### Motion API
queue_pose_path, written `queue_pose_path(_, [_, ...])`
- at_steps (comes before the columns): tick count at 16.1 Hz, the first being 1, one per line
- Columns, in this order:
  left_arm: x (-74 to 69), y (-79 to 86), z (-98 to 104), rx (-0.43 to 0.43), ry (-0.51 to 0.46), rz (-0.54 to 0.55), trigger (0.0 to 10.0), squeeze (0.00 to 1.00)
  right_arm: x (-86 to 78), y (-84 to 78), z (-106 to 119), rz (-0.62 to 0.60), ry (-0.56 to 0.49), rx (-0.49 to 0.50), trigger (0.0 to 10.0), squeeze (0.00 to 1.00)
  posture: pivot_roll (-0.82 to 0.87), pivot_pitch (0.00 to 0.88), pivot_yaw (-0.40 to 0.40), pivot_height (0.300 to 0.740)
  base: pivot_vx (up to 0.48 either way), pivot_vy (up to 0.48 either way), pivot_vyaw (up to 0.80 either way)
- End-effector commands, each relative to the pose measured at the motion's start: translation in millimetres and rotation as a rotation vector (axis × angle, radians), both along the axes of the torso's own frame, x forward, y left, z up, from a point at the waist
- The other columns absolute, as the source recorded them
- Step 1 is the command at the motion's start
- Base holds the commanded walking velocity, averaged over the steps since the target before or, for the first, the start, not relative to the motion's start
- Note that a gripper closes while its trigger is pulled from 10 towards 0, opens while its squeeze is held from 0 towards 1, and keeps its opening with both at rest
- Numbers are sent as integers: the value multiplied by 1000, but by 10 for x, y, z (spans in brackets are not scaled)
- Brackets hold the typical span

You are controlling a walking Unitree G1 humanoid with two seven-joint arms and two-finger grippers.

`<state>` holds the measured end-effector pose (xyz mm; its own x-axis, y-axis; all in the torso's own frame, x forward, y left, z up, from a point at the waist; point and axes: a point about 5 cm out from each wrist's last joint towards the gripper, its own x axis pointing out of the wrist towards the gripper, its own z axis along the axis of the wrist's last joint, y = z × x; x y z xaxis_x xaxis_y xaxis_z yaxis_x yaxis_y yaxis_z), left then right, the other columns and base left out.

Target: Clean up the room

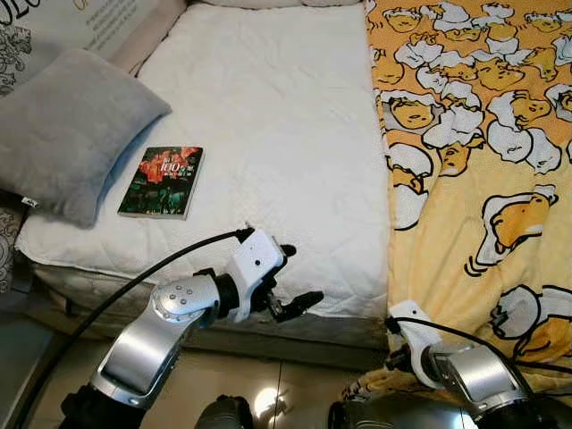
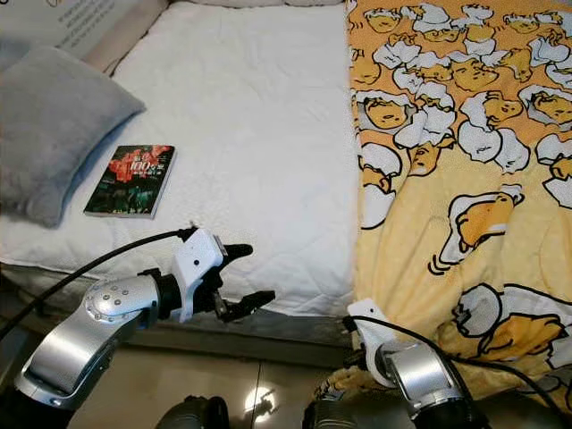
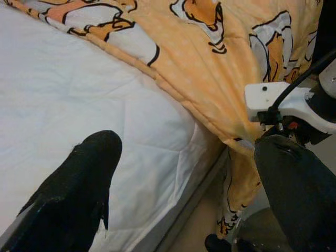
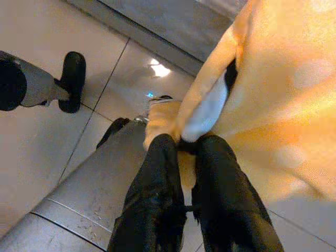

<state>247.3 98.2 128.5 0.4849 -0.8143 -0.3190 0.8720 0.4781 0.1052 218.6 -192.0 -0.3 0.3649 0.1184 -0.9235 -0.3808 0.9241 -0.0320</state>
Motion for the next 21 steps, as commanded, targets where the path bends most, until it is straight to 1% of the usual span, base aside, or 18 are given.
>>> queue_pose_path(1, [24,13,-10,15,-9,8,10000,0,-19,-30,-12,-15,8,-8,10000,1000,-41,81,26,740,0,0,0])
queue_pose_path(3, [42,21,-6,14,-14,14,10000,0,-1,-37,39,10,2,-21,10000,1000,-40,57,26,740,0,0,0])
queue_pose_path(5, [80,49,14,-1,-26,46,10000,0,93,-77,284,29,-52,-35,10000,1000,-45,28,29,740,0,0,0])
queue_pose_path(6, [115,77,21,-22,-27,89,10000,0,168,-75,489,38,-105,-33,10000,1000,-51,15,33,740,0,0,0])
queue_pose_path(7, [142,93,15,-31,-33,126,10000,0,223,-59,602,41,-149,-26,10000,1000,-57,4,35,740,0,0,0])
queue_pose_path(8, [157,97,12,-39,-37,148,10000,0,257,-51,646,34,-175,-21,10000,1000,-60,0,37,740,0,0,0])
queue_pose_path(9, [190,99,22,-73,-55,214,10000,0,359,-18,753,27,-279,-10,10000,1000,-62,0,38,740,0,0,0])
queue_pose_path(10, [221,111,34,-95,-68,278,10000,0,444,38,826,15,-401,34,10000,1000,-63,0,38,740,0,0,0])
queue_pose_path(11, [284,161,67,-139,-105,423,10000,0,562,123,956,-72,-620,133,10000,0,-60,0,38,740,0,0,0])
queue_pose_path(12, [291,209,62,-141,-122,488,10000,0,584,232,1037,-81,-733,199,10000,0,-52,0,37,740,0,0,0])
queue_pose_path(14, [280,308,9,-112,-139,577,10000,0,555,430,1179,-156,-836,342,10000,0,-52,0,32,740,0,0,0])
queue_pose_path(15, [271,380,10,-121,-147,632,10000,0,525,489,1147,-206,-850,334,10000,0,-46,0,26,740,0,0,-644])
queue_pose_path(17, [261,440,24,-149,-141,688,10000,0,490,478,1071,-286,-859,326,10000,0,-28,0,13,740,0,0,-775])
queue_pose_path(18, [241,482,25,-153,-137,719,10000,0,459,439,1017,-331,-882,300,10000,0,-25,0,12,740,0,0,-788])
queue_pose_path(19, [215,508,11,-141,-140,727,10000,0,435,408,1003,-368,-908,291,10000,0,-23,0,11,740,0,0,-800])
queue_pose_path(21, [165,553,-23,-132,-143,740,10000,0,416,389,1032,-395,-971,303,10000,0,-19,0,8,740,0,0,-800])
